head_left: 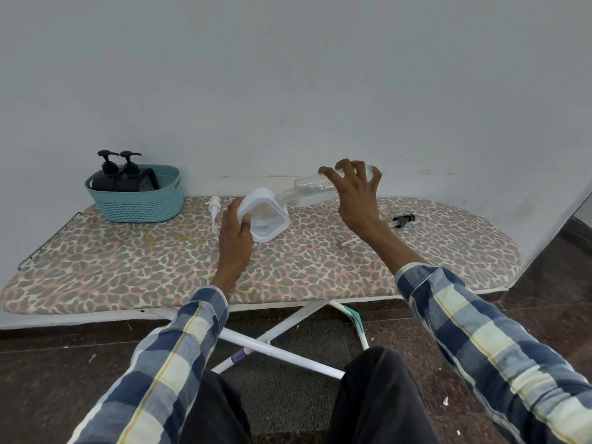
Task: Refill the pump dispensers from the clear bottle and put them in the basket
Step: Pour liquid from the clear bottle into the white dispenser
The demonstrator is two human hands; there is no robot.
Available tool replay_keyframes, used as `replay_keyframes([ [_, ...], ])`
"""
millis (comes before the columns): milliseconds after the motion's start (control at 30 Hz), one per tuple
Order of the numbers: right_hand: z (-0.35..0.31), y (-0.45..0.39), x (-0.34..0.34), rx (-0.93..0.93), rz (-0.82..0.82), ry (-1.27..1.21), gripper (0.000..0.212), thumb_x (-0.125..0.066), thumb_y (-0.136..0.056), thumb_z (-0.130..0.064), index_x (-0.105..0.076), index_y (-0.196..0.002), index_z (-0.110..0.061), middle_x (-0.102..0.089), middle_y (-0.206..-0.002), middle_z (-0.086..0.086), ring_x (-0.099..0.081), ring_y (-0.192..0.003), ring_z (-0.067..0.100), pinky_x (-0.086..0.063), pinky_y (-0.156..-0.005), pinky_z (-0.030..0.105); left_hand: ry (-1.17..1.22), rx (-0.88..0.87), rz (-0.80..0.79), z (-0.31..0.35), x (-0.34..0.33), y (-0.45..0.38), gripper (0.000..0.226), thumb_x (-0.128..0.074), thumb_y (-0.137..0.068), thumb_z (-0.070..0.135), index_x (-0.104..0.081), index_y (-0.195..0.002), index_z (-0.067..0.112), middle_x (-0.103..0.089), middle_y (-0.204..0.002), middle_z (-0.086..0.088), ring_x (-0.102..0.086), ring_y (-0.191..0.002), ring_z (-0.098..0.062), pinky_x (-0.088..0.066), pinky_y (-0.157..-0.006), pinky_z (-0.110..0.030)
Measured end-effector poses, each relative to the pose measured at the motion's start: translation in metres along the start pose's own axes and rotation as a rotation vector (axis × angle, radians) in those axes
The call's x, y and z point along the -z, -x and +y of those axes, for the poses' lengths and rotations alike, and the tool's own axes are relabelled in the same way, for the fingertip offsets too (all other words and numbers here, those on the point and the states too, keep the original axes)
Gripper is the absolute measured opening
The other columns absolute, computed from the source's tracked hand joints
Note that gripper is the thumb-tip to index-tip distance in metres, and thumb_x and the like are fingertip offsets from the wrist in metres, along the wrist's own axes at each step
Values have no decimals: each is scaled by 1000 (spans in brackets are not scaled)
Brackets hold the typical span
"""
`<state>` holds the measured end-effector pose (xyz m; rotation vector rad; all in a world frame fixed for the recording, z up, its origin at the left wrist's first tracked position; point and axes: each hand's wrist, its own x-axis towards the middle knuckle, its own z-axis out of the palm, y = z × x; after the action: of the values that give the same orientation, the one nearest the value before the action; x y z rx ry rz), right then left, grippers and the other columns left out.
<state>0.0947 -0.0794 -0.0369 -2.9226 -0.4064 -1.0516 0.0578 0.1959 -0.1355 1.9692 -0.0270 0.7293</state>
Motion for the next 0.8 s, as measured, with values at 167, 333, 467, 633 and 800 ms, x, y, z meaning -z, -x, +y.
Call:
replay_keyframes([
  [167,1,1,-2,-11,9,-16,108,-54,-53,23,-51,-143,-37,-48,-137,2,-44,-131,29,-27,-113,61,6,4,-4,-1,0,0,45,-45,-115,17,-44,-160,18,-52,-154,-5,-46,-131,-9,-41,-109,-30],
  [333,-2,9,-11,-62,-23,-91,106,-58,-57,22,-48,-144,-38,-46,-135,0,-42,-131,29,-29,-112,63,6,13,-5,-3,-1,-1,46,-44,-115,17,-43,-161,18,-51,-157,-6,-45,-134,-9,-40,-112,-30],
  [467,-4,18,-25,-118,-73,-209,100,-68,-67,15,-44,-146,-41,-44,-135,-2,-39,-130,28,-32,-107,61,17,6,-10,-4,-1,-1,46,-43,-115,18,-43,-161,19,-51,-157,-5,-48,-138,-16,-42,-115,-34],
  [633,-9,23,-38,-203,-138,-394,85,-75,-80,-3,-41,-150,-39,-47,-136,2,-41,-129,31,-34,-108,65,29,46,-30,-2,0,-2,46,-44,-114,16,-44,-160,15,-55,-156,-7,-53,-139,-22,-46,-118,-42],
  [800,-9,23,-53,-347,-119,-645,84,-85,-79,-24,-41,-149,-35,-56,-132,0,-53,-124,31,-44,-102,60,44,48,-39,5,1,1,44,-44,-114,15,-45,-159,16,-58,-152,-6,-57,-134,-21,-48,-112,-36],
])
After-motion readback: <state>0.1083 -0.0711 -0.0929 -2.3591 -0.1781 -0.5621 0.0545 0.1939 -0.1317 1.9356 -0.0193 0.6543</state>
